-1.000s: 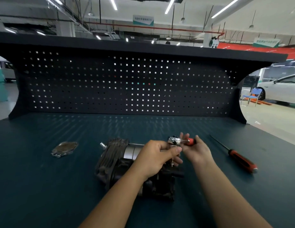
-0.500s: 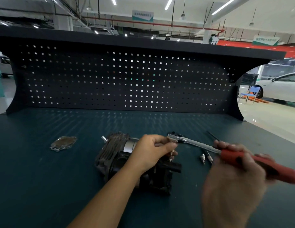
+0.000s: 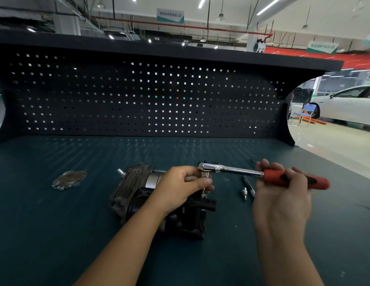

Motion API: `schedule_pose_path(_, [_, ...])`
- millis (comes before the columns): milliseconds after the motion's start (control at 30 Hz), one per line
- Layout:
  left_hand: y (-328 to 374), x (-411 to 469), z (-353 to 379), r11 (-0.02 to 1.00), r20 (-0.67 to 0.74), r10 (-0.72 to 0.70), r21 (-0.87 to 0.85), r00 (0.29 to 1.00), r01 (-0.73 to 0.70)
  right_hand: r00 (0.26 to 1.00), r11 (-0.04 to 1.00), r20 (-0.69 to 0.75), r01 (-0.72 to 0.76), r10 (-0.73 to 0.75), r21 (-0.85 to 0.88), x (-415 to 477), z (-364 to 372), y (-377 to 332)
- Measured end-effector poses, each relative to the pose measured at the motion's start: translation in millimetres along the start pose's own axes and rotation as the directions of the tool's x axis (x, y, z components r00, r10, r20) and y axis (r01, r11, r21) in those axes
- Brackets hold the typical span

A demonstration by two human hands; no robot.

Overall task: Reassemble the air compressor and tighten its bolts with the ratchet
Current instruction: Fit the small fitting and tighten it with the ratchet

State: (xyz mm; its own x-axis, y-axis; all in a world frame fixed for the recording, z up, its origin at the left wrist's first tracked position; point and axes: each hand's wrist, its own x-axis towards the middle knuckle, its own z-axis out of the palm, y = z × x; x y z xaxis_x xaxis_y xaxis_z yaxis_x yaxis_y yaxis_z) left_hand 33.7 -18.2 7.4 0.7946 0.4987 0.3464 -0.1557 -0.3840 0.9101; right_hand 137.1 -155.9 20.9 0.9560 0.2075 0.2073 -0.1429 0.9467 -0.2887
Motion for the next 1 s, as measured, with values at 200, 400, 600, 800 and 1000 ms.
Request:
schedule_pose_path(200, [3.1, -1.8, 3.4, 0.999, -0.048, -0.033, 0.025, 0.998, 0.034, 0.960, 0.967, -0.123, -0.253, 0.251, -0.005, 27.0, 3.7, 7.0])
schedule_pose_path(400, [-1.9, -9.0, 15.6, 0.977, -0.300, 0.002, 0.206, 0.954, 0.062, 0.989, 0.991, 0.069, -0.134, 0.134, -0.005, 19.9, 1.5, 4.4])
schedule_pose_path(600, [1.6, -11.1, 13.1, 0.989, -0.259, 0.014, 0.144, 0.966, 0.024, 0.969, 0.988, 0.222, 0.128, -0.107, -0.083, -16.3, -3.5, -8.6])
schedule_pose_path(800, [4.4, -15.1, 12.7, 0.999, -0.235, 0.009, 0.046, 0.972, 0.002, 0.920, 0.913, 0.260, 0.350, -0.293, -0.210, -48.8, -5.3, -10.5])
schedule_pose_path(1000, [5.9, -13.6, 20.2, 0.991, -0.289, 0.006, 0.132, 0.957, 0.034, 0.606, 0.671, 0.714, 0.695, -0.352, -0.258, -76.1, 10.5, -3.9])
